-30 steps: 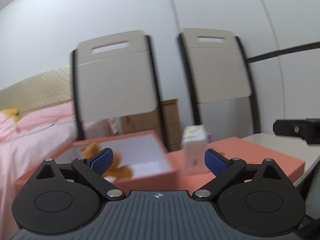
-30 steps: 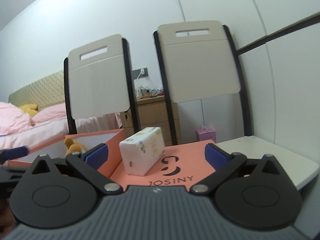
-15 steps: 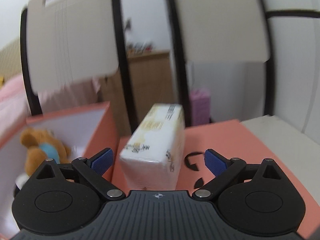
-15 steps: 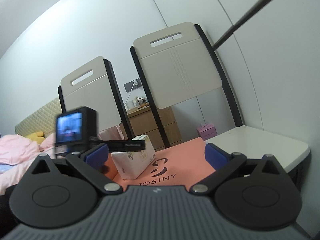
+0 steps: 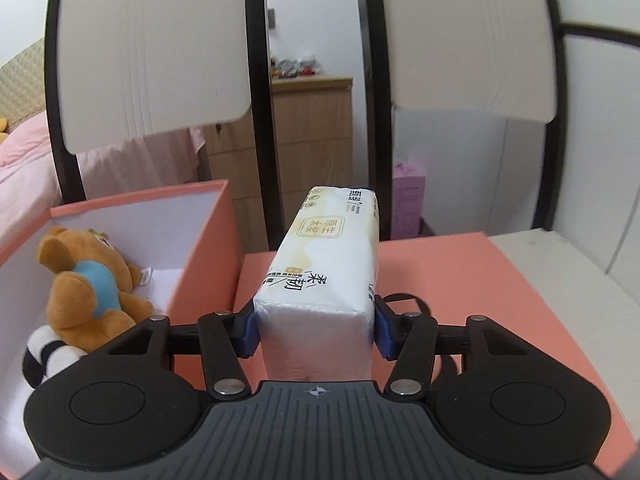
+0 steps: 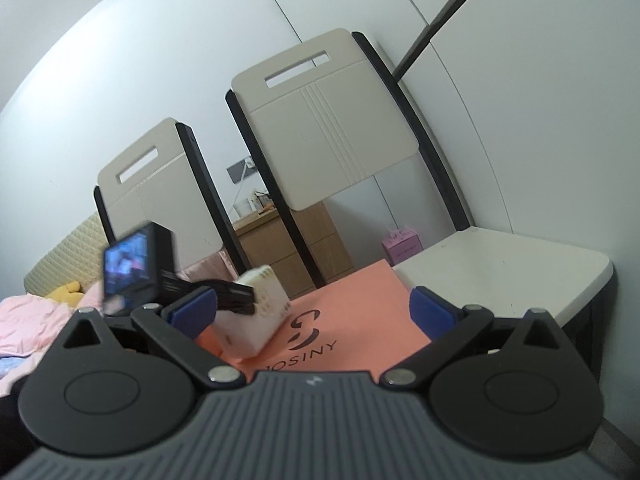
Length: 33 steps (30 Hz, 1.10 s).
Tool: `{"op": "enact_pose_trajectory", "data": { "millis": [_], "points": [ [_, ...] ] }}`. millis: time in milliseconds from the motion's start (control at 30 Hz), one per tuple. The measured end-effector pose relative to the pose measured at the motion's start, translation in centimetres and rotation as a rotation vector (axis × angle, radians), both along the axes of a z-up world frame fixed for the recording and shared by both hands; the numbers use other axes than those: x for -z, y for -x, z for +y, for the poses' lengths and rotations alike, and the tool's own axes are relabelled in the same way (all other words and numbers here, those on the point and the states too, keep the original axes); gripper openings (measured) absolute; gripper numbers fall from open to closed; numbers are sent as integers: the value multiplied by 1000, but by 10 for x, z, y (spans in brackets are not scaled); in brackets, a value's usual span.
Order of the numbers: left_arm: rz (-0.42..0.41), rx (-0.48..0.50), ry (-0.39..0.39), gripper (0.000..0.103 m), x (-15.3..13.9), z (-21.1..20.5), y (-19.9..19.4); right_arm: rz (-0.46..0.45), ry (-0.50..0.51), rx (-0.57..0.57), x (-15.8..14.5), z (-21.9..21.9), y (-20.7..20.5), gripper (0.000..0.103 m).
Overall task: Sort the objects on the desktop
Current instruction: 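Lower the tissue pack into the pink box and open the left gripper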
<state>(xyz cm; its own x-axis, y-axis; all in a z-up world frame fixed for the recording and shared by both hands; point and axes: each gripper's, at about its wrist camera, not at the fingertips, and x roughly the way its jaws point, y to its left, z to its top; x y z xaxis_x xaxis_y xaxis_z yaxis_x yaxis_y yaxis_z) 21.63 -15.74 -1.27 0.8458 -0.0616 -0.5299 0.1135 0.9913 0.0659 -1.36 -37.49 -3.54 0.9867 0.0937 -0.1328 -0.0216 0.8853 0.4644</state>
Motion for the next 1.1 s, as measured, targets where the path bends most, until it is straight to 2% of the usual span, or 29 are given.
{"op": "enact_pose_trajectory", "data": {
  "millis": [167,300,400,567,700,800,900,1000,1100],
  "points": [
    [-61,47,37,58,-34,18,35,25,16,8,0,15,-11,103],
    [-118,56,66,58,-61,50,57,28,36,-2,-1,32,-23,103],
    [-150,47,66,58,-71,77,68,28,80,-16,-3,48,-31,103],
    [-185,-7,55,59,-48,118,65,35,110,-41,-2,74,-41,103],
    [-170,-34,99,59,-22,143,56,41,141,-57,-1,92,-51,103],
    [-126,-67,103,59,-3,151,45,57,157,-67,0,103,-62,103],
    [-63,-52,165,59,6,158,37,77,167,-85,1,112,-72,103],
    [-74,-52,134,62,8,153,38,84,182,-90,1,118,-80,103],
    [-105,-48,97,73,7,147,44,85,182,-93,0,121,-83,103]
  ]
}}
